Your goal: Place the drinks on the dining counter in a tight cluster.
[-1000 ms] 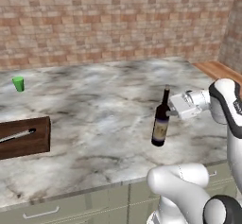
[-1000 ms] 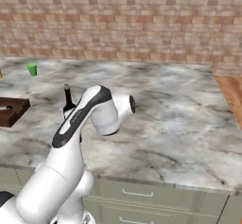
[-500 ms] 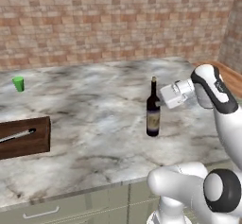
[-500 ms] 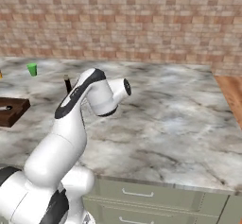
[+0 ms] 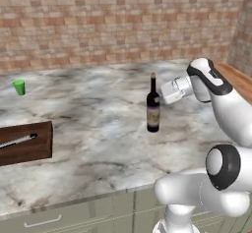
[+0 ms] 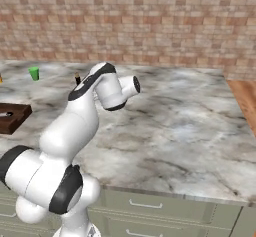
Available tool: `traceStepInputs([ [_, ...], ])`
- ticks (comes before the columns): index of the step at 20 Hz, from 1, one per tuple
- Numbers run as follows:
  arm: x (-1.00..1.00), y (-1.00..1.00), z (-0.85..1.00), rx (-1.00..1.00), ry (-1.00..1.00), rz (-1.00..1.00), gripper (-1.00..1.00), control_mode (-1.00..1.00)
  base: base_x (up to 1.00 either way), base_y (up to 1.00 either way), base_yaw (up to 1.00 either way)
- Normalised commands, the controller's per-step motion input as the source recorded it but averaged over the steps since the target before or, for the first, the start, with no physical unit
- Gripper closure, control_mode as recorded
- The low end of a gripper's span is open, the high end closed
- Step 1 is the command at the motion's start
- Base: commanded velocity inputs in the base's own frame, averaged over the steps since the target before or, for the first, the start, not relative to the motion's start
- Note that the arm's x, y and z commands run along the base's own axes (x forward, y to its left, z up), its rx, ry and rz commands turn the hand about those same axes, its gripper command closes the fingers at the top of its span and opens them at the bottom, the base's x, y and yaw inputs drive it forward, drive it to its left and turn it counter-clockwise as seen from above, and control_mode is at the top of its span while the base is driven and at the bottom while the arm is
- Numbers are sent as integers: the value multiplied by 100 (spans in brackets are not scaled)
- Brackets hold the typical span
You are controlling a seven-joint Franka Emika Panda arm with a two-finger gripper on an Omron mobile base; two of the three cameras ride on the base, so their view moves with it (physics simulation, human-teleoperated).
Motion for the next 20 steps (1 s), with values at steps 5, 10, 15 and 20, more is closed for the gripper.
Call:
traceStepInputs([
  [5,45,3,-4,0,0,0,100,-100,0,0,0],
  [10,15,7,-29,1,0,0,100,-100,0,0,0],
  [15,0,0,-51,8,0,0,100,-100,0,0,0],
  [20,5,0,-26,4,-2,0,100,-100,0,0,0],
])
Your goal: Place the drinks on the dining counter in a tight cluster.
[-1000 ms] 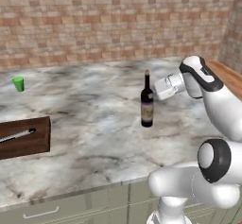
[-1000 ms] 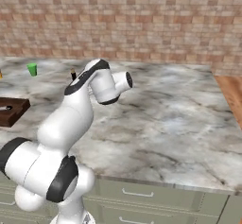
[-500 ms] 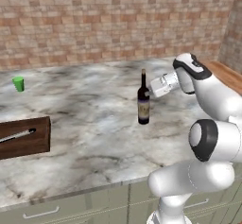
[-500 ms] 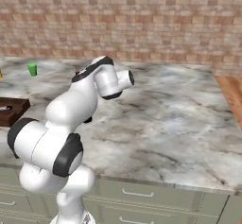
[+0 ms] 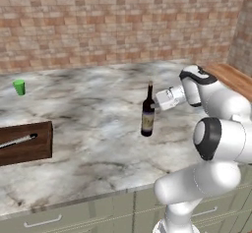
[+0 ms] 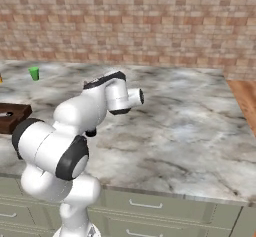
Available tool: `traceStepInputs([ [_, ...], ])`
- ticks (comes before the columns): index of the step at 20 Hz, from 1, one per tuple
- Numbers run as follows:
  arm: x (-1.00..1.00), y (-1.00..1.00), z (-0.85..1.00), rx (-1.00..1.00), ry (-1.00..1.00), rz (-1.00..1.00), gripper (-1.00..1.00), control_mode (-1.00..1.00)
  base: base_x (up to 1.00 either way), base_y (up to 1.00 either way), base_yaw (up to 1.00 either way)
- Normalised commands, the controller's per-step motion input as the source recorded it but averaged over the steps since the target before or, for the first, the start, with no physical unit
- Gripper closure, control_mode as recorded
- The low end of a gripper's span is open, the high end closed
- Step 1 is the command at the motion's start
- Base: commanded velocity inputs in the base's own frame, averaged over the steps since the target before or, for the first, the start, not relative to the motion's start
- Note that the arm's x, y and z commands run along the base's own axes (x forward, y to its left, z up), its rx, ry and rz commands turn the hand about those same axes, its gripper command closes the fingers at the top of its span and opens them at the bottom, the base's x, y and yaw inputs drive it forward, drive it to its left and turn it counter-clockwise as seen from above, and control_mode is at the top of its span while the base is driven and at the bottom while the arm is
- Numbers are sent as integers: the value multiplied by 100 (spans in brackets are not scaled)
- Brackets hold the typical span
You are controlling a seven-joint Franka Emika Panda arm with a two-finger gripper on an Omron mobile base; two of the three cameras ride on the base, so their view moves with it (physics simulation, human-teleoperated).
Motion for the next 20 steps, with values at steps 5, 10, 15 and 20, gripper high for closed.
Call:
traceStepInputs([
  [5,13,0,-28,0,0,0,100,-100,0,0,0],
  [10,7,0,-35,0,-1,0,100,-100,0,0,0],
  [15,0,0,-32,0,-4,0,100,-100,0,0,0],
  [20,0,0,-31,0,0,0,100,-100,0,0,0],
])
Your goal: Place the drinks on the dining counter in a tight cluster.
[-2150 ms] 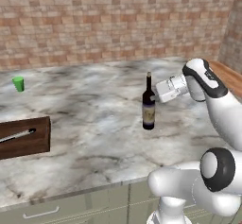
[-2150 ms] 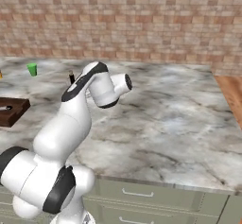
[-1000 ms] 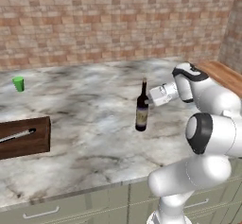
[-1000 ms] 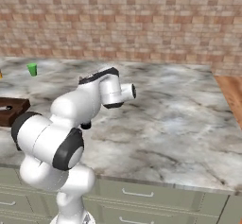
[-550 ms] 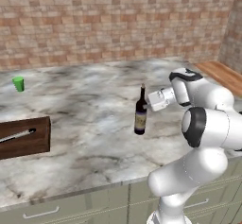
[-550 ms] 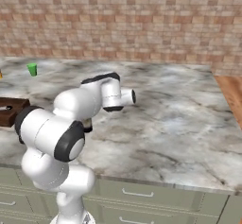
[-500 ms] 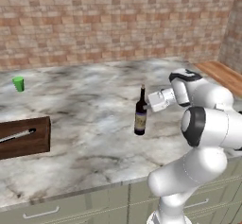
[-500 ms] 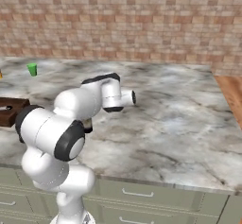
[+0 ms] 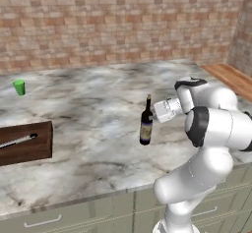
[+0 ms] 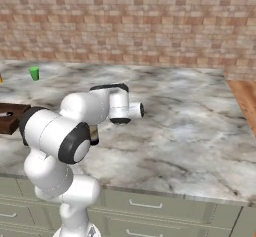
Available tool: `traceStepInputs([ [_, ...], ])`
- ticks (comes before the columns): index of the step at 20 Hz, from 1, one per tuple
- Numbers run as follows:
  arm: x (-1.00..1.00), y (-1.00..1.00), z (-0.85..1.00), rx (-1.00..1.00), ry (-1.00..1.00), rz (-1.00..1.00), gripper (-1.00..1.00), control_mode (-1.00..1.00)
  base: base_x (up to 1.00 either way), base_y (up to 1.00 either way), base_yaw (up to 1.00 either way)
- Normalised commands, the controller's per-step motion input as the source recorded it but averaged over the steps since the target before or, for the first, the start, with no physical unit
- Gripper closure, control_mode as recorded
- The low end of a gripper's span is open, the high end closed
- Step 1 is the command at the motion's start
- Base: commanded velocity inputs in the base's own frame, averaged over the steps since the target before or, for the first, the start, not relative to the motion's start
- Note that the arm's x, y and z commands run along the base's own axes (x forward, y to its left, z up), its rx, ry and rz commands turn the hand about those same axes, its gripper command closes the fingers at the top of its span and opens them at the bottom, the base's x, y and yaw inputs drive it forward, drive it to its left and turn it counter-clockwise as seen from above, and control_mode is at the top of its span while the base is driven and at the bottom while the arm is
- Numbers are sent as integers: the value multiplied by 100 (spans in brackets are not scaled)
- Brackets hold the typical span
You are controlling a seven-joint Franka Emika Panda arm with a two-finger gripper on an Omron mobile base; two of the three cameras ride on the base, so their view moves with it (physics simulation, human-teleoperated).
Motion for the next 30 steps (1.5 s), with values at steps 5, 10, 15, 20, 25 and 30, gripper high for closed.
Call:
traceStepInputs([
  [5,1,0,-33,0,0,0,100,-100,0,0,0],
  [10,0,0,-28,0,0,0,100,-100,0,0,0],
  [15,0,0,0,0,0,0,100,-100,0,0,0],
  [20,0,0,0,0,0,0,100,-100,0,0,0],
  [25,0,0,0,0,0,0,-100,-100,0,0,0],
  [30,-2,0,0,0,0,0,-100,-100,0,0,0],
])
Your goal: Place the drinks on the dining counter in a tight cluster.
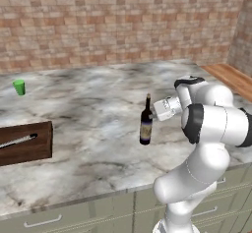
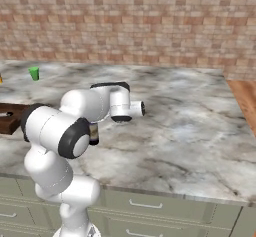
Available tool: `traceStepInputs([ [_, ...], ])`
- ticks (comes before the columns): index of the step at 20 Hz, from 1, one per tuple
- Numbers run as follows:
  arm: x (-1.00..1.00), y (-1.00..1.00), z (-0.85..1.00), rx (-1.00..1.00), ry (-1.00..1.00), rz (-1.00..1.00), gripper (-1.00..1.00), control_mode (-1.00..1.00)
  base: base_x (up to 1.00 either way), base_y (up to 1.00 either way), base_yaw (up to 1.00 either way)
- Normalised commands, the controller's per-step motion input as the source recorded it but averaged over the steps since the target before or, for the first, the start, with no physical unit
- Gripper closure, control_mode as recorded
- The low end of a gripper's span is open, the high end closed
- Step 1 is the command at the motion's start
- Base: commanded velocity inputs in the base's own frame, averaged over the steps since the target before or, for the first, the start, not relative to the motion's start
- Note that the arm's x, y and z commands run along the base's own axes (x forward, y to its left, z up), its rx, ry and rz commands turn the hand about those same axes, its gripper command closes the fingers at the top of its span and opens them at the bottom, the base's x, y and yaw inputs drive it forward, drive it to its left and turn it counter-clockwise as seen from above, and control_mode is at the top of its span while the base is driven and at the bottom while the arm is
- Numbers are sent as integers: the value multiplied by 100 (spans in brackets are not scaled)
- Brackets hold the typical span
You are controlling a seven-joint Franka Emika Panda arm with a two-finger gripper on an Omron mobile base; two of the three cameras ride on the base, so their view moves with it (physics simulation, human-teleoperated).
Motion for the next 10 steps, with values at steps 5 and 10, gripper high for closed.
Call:
traceStepInputs([
  [5,-21,0,0,0,-2,0,-100,-100,0,0,0],
  [10,-16,-8,1,0,-1,0,-100,-100,0,0,0],
])
